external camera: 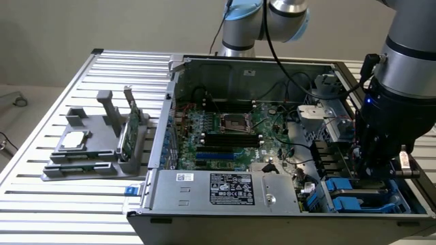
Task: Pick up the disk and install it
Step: 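Insert the first disk wire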
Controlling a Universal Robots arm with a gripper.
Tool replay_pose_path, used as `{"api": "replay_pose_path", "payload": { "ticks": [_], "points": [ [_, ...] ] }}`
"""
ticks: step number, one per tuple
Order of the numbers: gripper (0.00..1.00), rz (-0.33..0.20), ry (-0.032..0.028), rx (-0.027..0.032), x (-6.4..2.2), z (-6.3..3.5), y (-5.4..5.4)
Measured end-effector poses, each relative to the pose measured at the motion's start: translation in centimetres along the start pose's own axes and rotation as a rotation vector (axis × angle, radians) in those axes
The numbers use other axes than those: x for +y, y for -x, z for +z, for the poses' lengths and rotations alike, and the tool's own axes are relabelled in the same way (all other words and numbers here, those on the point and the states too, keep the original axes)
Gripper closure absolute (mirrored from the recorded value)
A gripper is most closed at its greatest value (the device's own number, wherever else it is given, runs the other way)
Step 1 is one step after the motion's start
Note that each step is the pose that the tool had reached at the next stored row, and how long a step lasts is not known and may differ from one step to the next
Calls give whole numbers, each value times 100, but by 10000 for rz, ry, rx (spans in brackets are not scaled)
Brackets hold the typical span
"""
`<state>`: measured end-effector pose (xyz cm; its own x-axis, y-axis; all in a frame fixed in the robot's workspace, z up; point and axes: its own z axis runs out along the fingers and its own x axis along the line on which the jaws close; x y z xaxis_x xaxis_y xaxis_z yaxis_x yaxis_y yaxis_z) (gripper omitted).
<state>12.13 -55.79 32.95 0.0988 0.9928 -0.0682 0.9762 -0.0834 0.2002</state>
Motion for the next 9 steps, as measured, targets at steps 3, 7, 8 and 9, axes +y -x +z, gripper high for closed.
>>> {"api": "replay_pose_path", "payload": {
  "ticks": [3,7,8,9],
  "points": [
    [83,61,-4,-18,2,-8,-1],
    [83,152,-10,-39,17,-38,0],
    [83,185,-12,-46,23,-37,0],
    [83,221,-15,-55,29,-36,-1]
  ]
}}
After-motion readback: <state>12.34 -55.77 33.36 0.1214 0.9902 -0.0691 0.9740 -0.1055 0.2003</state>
